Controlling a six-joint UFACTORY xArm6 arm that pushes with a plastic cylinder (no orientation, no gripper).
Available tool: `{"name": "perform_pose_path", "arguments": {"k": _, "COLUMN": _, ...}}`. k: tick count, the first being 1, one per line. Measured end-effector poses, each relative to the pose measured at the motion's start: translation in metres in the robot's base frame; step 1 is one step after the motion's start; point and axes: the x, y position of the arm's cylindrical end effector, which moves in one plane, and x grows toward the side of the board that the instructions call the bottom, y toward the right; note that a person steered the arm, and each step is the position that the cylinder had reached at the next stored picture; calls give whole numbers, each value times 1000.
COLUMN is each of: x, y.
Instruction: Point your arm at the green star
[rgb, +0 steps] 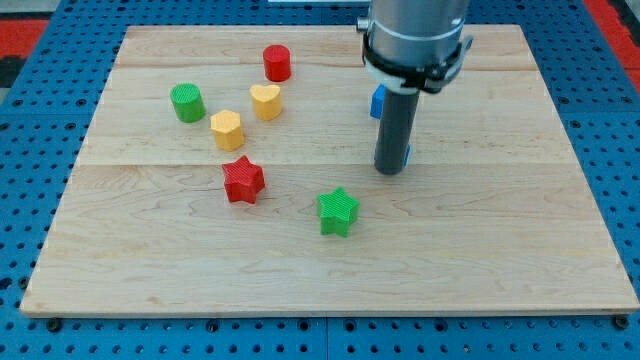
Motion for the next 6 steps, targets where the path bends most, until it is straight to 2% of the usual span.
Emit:
{"name": "perform_pose_path", "arguments": {"k": 1, "x": -30, "y": 9}}
{"name": "perform_pose_path", "arguments": {"k": 2, "x": -19, "y": 7}}
{"name": "perform_pose_path", "arguments": {"k": 3, "x": 46, "y": 18}}
{"name": "perform_pose_path", "arguments": {"k": 4, "x": 132, "y": 76}}
{"name": "perform_pose_path", "arguments": {"k": 5, "x": 166, "y": -41}}
{"name": "perform_pose_path", "arguments": {"k": 6, "x": 109, "y": -62}}
